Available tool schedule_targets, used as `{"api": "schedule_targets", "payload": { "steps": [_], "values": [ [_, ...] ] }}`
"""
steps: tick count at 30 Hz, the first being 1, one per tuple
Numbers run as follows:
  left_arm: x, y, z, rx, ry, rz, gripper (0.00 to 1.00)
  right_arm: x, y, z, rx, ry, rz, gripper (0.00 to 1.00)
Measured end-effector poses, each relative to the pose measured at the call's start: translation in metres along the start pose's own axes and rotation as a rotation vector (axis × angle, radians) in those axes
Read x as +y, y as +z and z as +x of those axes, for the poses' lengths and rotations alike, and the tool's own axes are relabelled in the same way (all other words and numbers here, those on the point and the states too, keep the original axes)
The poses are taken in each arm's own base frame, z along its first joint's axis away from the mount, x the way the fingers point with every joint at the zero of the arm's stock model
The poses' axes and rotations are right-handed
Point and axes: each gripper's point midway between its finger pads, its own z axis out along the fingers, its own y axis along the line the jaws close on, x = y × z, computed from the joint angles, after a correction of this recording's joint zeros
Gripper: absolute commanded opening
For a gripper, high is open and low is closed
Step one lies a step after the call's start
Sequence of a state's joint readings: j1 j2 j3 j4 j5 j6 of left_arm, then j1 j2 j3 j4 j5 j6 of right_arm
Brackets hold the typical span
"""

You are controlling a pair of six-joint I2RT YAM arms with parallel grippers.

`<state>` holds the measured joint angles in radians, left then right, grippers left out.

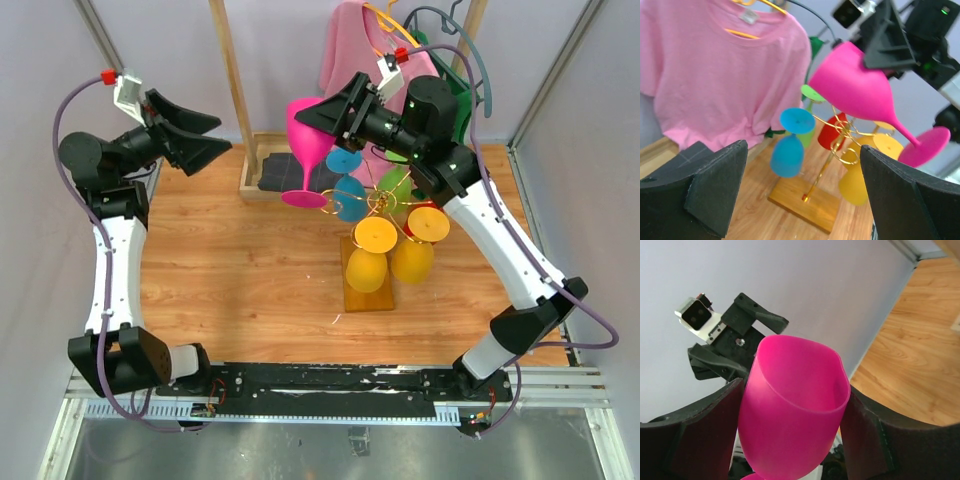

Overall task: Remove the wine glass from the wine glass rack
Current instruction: Place the wine glass at the center of the board.

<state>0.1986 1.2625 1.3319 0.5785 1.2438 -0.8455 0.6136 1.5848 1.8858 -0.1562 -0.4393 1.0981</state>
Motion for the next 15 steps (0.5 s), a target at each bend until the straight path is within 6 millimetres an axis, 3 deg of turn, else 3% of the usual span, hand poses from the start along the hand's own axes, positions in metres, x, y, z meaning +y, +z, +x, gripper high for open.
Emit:
{"api": "schedule_targets", "payload": {
  "steps": [7, 9, 15],
  "values": [
    [0.045, -0.012, -0.011, -0.074, -0.124, -0.162, 0.99, -0.002, -0.013, -0.006, -0.029, -0.201, 0.118, 0.51],
    [0.052, -0.012, -0.013, -0.084, -0.142, -0.198, 0.99, 0.008, -0.016, -0.007, -0.043, -0.283, 0.136, 0.51],
    [0.071, -0.016, -0.023, -0.120, -0.160, -0.316, 0.99, 0.056, -0.012, 0.026, -0.020, -0.483, 0.091, 0.50]
  ]
}}
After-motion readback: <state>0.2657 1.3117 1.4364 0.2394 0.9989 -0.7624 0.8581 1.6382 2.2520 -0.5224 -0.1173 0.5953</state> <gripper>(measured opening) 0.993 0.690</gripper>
